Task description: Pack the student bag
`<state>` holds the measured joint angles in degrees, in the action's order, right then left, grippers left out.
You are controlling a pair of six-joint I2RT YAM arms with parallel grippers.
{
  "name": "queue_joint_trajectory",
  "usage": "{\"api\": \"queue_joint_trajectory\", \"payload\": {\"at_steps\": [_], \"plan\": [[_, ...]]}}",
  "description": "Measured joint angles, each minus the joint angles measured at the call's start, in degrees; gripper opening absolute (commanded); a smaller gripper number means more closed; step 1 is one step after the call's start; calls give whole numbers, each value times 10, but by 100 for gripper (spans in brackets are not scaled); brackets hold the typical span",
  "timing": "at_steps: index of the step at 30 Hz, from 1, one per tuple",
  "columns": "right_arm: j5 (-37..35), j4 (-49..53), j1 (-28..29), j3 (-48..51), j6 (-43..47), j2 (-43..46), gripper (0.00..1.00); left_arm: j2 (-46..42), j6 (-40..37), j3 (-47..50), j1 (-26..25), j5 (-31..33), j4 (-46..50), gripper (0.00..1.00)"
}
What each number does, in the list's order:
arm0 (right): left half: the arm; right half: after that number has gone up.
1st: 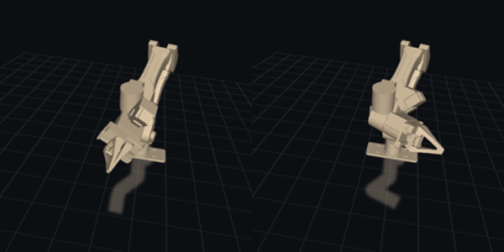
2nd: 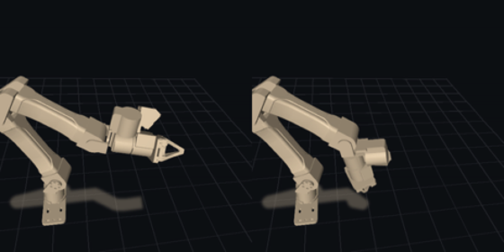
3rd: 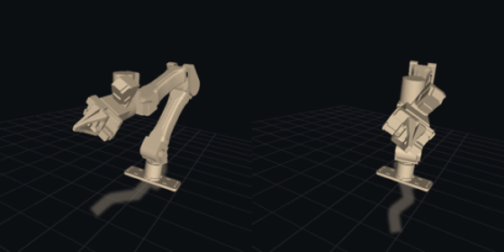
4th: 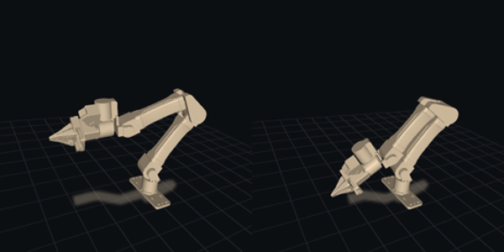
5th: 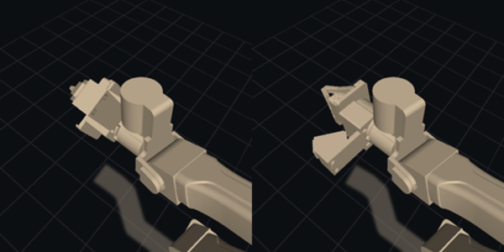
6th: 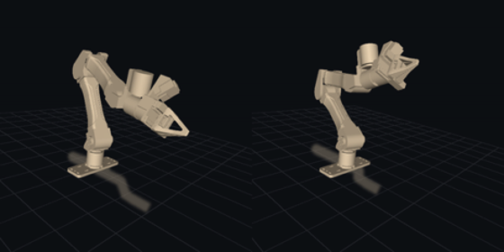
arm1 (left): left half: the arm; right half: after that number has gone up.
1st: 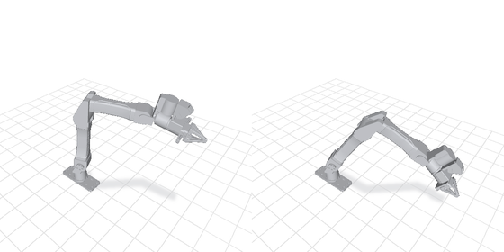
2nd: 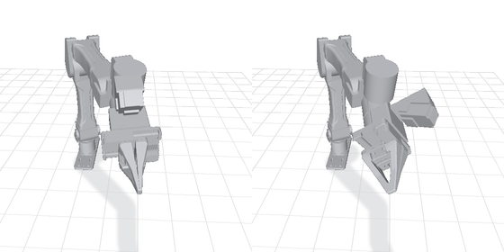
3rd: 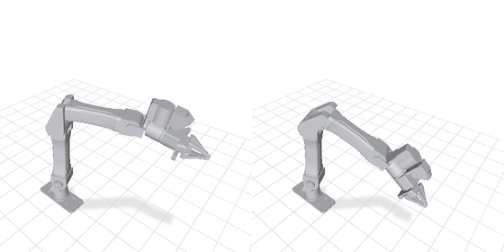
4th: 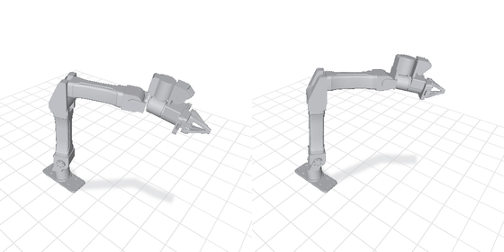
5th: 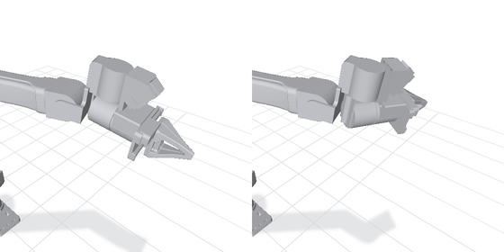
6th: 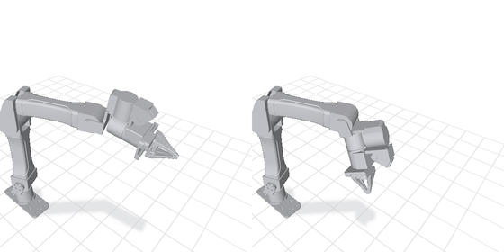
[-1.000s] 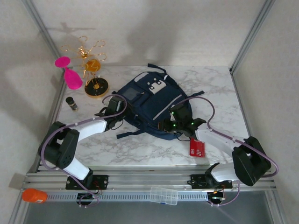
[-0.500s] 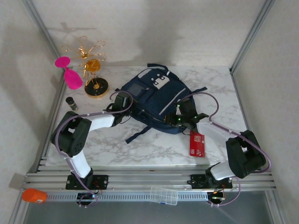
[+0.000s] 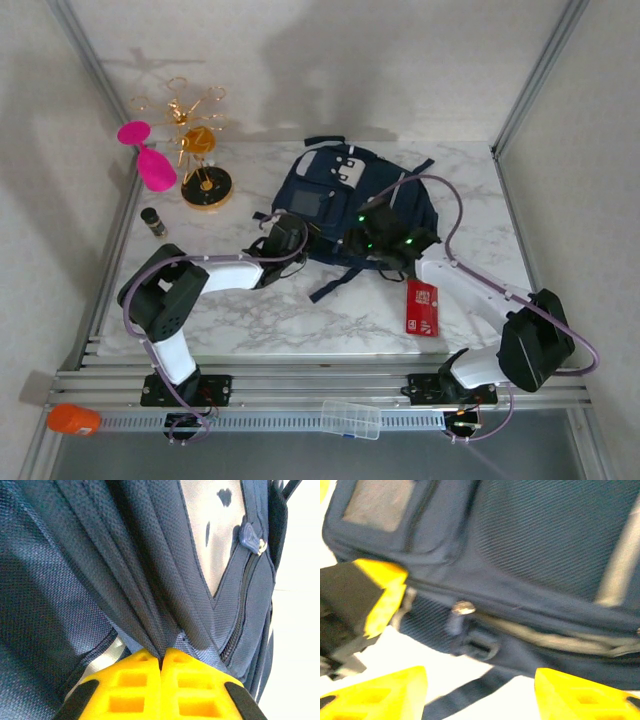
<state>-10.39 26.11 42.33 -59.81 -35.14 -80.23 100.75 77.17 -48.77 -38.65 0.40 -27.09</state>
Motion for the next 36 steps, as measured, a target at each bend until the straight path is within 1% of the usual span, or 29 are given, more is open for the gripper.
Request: {"api": "queue_joint_trajectory", "payload": {"at_steps": [2, 4, 7, 9, 13, 16, 18, 21, 24, 27, 29, 30, 31, 33, 36], "plan": [[-14, 9, 39, -9, -16, -23, 51, -7, 11, 9, -11, 0, -7, 0], [-27, 14, 61, -21, -34, -60, 48, -17, 17, 14, -18, 0, -9, 0], [-58, 16, 63, -36, -55, -116, 43, -30, 25, 27, -19, 0, -19, 0], [-79, 16, 61, -44, -65, -141, 43, -36, 28, 34, -19, 0, -24, 0], [-131, 16, 60, -70, -78, -172, 39, -40, 28, 37, -21, 3, -27, 0], [-152, 15, 54, -76, -86, -177, 35, -42, 26, 37, -21, 9, -27, 0], [-154, 14, 50, -74, -87, -176, 34, -44, 21, 37, -21, 9, -24, 0], [-152, 8, 49, -54, -79, -158, 35, -52, 13, 37, -21, 11, -16, 0], [-127, 5, 42, -43, -53, -144, 33, -55, 6, 37, -21, 11, -13, 0], [-109, 11, 38, -56, -36, -160, 32, -55, 2, 37, -21, 11, -9, 0], [-108, 21, 38, -73, -25, -179, 38, -55, -2, 37, -21, 11, -7, 0], [-109, 26, 38, -82, -17, -188, 40, -55, -5, 37, -21, 11, -7, 0], [-111, 32, 38, -91, -10, -195, 39, -55, -5, 37, -21, 11, -6, 0], [-117, 46, 38, -106, 3, -205, 35, -55, -7, 37, -21, 12, -5, 0], [-122, 50, 38, -111, 26, -209, 35, -55, -7, 37, -21, 14, -6, 0]]}}
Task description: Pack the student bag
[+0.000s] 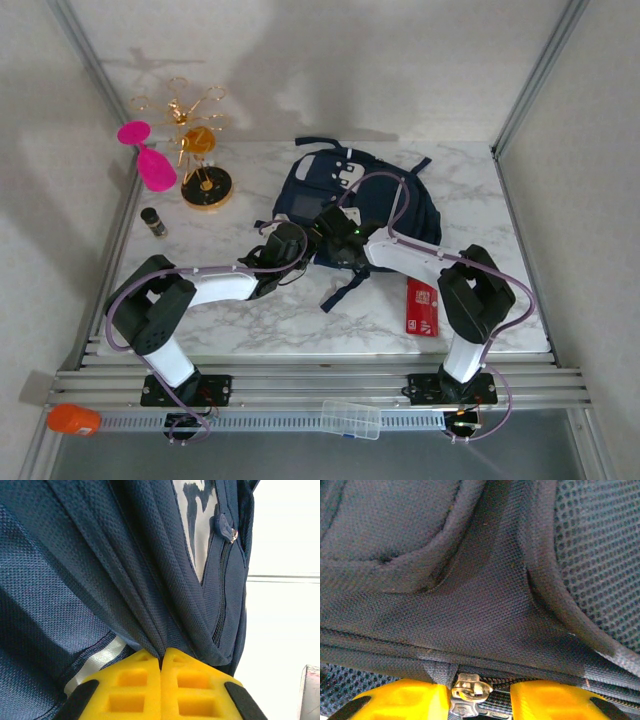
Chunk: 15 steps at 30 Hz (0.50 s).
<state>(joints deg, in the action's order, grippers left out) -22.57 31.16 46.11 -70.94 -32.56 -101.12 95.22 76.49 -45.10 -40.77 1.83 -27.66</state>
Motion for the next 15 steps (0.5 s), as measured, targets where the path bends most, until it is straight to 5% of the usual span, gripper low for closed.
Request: {"api": "queue_joint_trajectory", "payload": {"at_steps": [15], "plan": [[7, -2, -4, -12, 50, -17, 11, -1, -7, 0, 7, 9, 3, 0]]}}
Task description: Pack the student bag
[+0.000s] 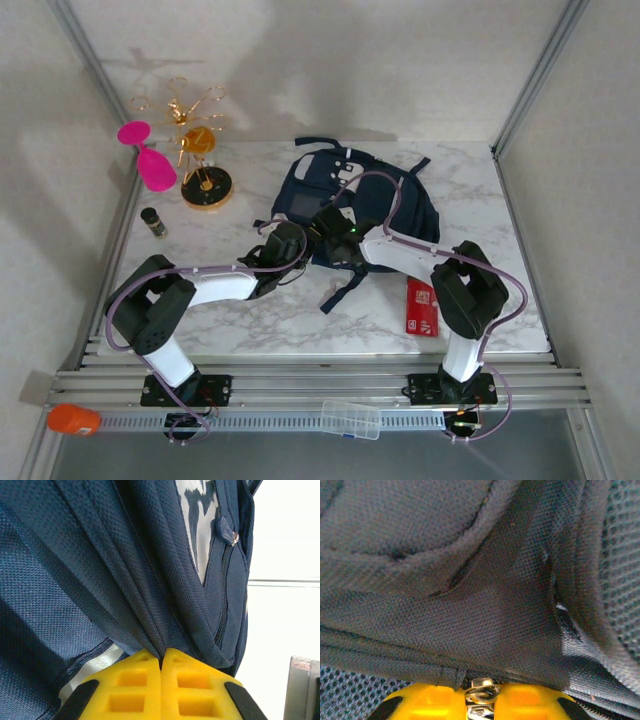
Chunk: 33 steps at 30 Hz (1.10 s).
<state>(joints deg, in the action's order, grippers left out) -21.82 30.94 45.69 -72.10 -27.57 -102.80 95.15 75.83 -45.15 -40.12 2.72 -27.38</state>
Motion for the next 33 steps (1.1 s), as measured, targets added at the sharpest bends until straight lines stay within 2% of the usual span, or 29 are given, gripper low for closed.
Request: {"api": "queue_joint_trajectory", "payload": {"at_steps": [5, 8, 11, 14, 19, 22, 26, 33], "plan": [[44, -32, -18, 44, 13, 56, 7, -9, -39, -3, 20, -37, 14, 0], [83, -55, -36, 82, 19, 96, 2, -12, -72, -11, 42, -70, 33, 0], [110, -70, -56, 119, 30, 133, 2, -12, -115, -25, 71, -105, 63, 0], [118, -74, -53, 134, 43, 152, 0, -7, -158, -59, 103, -123, 113, 0], [145, -90, -25, 134, 52, 152, 0, -5, -191, -76, 129, -127, 143, 1], [159, -91, -21, 132, 51, 152, 0, -7, -188, -66, 132, -135, 129, 34], [181, -94, -25, 135, 46, 152, 0, -43, -127, 13, 105, -134, 53, 45], [201, -107, -30, 144, 38, 152, 0, -41, 5, 42, -23, -119, -54, 43]]}}
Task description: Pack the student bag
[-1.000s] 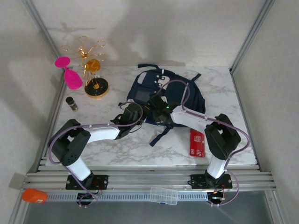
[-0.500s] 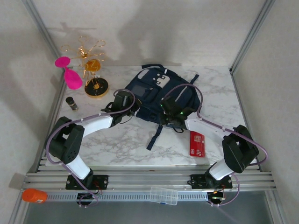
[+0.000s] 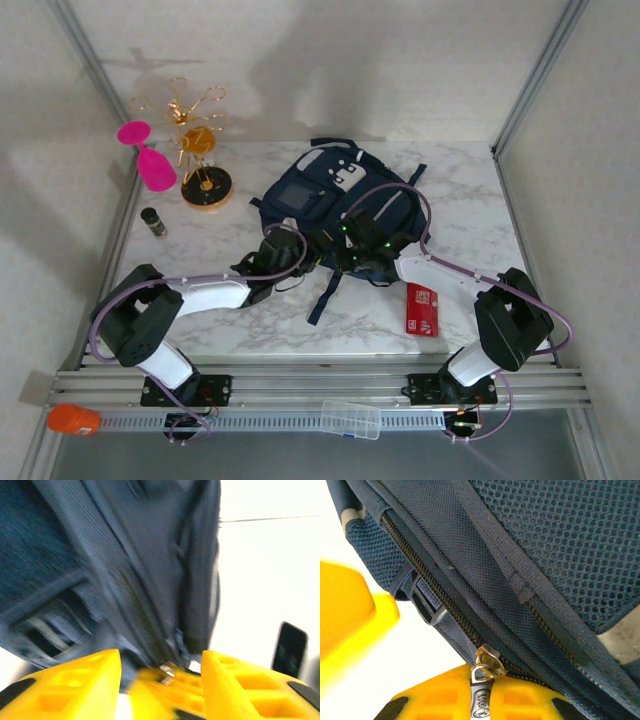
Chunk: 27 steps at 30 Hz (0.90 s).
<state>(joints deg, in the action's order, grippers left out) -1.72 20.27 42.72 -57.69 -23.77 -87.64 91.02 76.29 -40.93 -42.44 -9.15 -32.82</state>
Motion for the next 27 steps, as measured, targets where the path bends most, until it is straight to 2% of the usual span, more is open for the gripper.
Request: {"api": "queue_joint_trajectory", "payload": {"at_steps": [3, 11, 16, 21, 27], "plan": [[3, -6, -1, 2, 0, 0, 0, 37, 40, -14, -10, 15, -24, 31], [5, -17, -9, 14, -5, 0, 0, 93, 83, -41, -28, 71, -34, 29], [15, -26, -13, 22, -7, -2, 0, 118, 105, -60, -31, 99, -38, 1], [26, -38, -21, 30, -15, -2, 0, 112, 86, -64, -34, 116, -13, 0], [42, -49, -23, 56, -20, 46, 0, 45, 19, -48, -24, 115, 43, 0]]}}
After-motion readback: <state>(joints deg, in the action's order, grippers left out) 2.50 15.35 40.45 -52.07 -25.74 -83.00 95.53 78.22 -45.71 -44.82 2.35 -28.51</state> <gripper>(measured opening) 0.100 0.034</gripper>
